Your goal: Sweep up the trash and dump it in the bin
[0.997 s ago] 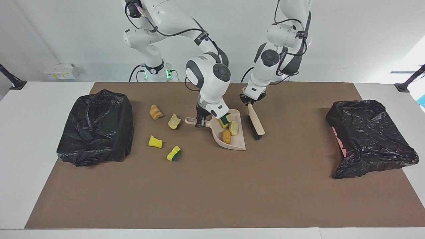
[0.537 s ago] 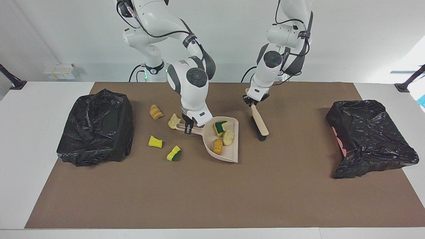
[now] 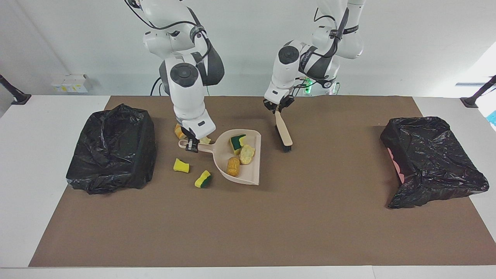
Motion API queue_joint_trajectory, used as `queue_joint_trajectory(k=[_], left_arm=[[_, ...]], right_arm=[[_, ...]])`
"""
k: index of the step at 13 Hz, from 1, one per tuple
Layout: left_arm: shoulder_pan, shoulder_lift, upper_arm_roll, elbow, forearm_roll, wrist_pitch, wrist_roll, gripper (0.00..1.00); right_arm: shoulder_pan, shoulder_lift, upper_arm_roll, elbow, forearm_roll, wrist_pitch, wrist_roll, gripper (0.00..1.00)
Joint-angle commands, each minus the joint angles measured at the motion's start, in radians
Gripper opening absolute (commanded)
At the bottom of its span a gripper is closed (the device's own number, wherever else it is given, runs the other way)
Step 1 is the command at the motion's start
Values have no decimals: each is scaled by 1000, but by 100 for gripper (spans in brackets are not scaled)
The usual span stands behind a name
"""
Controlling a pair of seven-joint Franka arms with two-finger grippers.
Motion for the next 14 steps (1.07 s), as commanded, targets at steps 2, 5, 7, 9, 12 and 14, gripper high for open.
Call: queue_joint_trajectory(k=[2, 5, 7, 9, 12, 14], left_arm=[[-99, -49, 13, -48, 15, 5, -67, 0], [-108, -30, 13, -80, 15, 80, -64, 23], [-98, -24, 15, -71, 14, 73, -50, 100], [-69, -7, 18, -54, 14, 65, -52, 100], [17, 8, 20, 4, 15, 11, -52, 100], [80, 8, 21, 33, 17, -10, -52, 100]], right_arm=[[-130, -157, 11, -115, 42, -31, -162, 0], [-260, -234, 5, -150, 42, -100, -333, 0], [-361, -278, 0, -159, 42, -138, -456, 0], [-484, -283, -7, -158, 44, -145, -619, 0], [-633, -283, -18, -146, 45, -105, -850, 0], [-693, -281, -38, -135, 41, -73, -938, 0]])
